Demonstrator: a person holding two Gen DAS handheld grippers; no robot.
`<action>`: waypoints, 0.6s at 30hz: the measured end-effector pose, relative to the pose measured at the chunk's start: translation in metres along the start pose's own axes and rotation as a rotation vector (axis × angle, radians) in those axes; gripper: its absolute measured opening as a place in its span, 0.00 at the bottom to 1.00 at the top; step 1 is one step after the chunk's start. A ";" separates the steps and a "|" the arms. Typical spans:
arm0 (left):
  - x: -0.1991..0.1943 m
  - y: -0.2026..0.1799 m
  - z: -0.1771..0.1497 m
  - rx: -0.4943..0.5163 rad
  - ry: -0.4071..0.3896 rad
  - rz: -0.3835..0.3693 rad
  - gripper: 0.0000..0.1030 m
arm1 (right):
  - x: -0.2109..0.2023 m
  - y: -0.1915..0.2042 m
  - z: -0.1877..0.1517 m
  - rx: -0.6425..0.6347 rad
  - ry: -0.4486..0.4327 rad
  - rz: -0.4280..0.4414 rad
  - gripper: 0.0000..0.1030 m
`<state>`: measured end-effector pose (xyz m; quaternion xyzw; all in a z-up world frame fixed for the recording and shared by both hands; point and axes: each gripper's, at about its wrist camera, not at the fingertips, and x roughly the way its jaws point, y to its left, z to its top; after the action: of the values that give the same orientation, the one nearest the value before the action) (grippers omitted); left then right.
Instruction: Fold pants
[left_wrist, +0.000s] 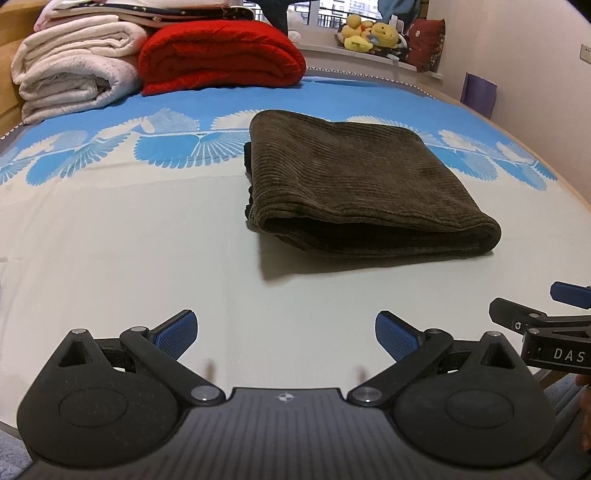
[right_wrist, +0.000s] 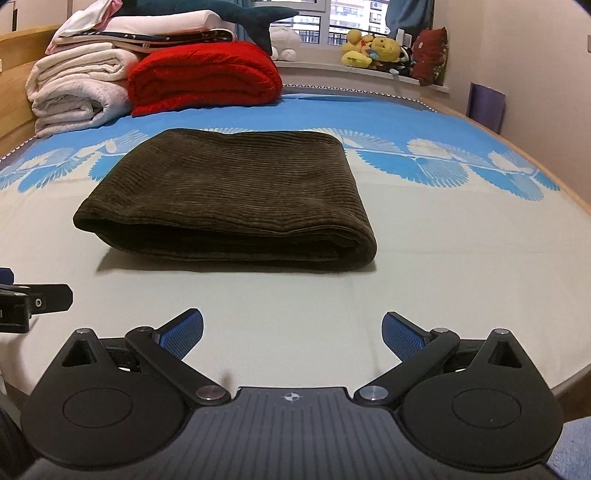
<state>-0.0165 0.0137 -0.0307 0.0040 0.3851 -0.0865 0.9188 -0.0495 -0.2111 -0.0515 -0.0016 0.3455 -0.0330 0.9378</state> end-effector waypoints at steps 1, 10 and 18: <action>0.001 0.000 0.000 0.001 0.001 -0.003 1.00 | 0.000 0.000 0.000 0.002 0.000 0.001 0.99; 0.004 -0.005 0.000 0.020 0.003 -0.007 1.00 | 0.000 -0.003 -0.001 -0.005 0.002 0.005 0.99; 0.005 -0.009 -0.001 0.039 0.003 -0.010 1.00 | 0.000 -0.003 -0.002 -0.004 0.004 0.006 0.99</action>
<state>-0.0156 0.0039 -0.0342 0.0201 0.3847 -0.0984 0.9176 -0.0504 -0.2137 -0.0529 -0.0025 0.3473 -0.0293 0.9373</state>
